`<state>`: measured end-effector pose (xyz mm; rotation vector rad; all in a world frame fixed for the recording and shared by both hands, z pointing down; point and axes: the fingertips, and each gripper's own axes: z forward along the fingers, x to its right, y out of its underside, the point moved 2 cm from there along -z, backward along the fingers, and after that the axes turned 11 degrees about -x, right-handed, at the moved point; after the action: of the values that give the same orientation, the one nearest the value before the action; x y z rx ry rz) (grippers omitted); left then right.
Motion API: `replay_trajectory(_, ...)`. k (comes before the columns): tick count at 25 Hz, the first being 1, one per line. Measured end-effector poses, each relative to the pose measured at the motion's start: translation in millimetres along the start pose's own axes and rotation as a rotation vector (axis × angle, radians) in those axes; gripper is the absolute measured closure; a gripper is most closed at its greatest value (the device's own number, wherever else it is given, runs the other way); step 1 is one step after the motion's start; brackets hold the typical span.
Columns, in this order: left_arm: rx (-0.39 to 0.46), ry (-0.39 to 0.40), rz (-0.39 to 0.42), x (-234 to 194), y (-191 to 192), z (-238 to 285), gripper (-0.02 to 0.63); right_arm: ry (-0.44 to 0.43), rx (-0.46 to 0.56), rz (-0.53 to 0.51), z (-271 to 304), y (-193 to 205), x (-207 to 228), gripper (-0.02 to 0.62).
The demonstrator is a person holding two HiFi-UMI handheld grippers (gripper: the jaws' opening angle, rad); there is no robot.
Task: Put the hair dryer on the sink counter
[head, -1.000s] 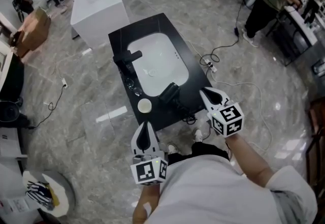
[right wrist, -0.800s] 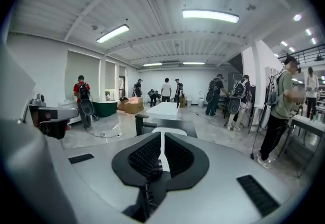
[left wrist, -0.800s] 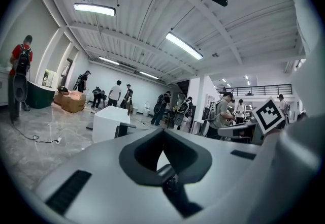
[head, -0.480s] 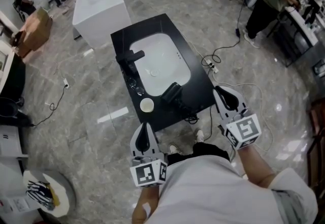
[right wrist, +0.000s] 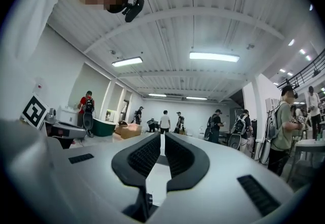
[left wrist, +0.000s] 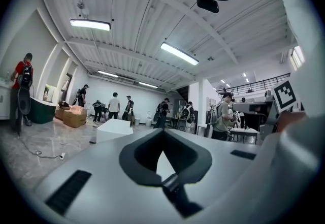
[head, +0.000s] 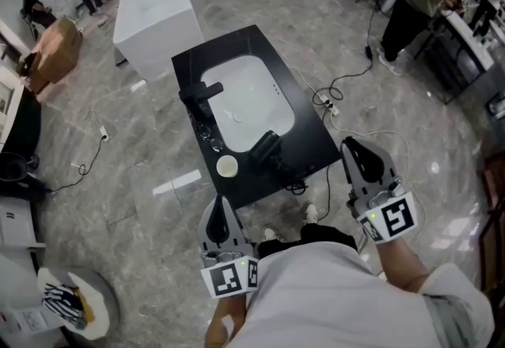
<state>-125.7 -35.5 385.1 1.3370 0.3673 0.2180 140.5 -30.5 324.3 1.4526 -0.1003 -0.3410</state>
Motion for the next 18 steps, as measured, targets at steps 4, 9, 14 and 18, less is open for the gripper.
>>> replay_trajectory(4, 0.017, -0.007, 0.018, 3, -4, -2, 0.604, 0.006, 0.013, 0.007, -6, -3, 4, 0.548)
replay_trajectory(9, 0.014, -0.010, 0.018, 10, -5, -3, 0.604, 0.006, 0.024, 0.019, -12, -6, 12, 0.548)
replay_trajectory(14, 0.010, -0.018, 0.018, 12, -4, -2, 0.604, 0.000, 0.046, 0.014, -14, -11, 12, 0.548)
replay_trajectory(18, 0.004, -0.021, 0.015, 14, -2, 0, 0.604, -0.012, 0.061, 0.007, -16, -15, 13, 0.546)
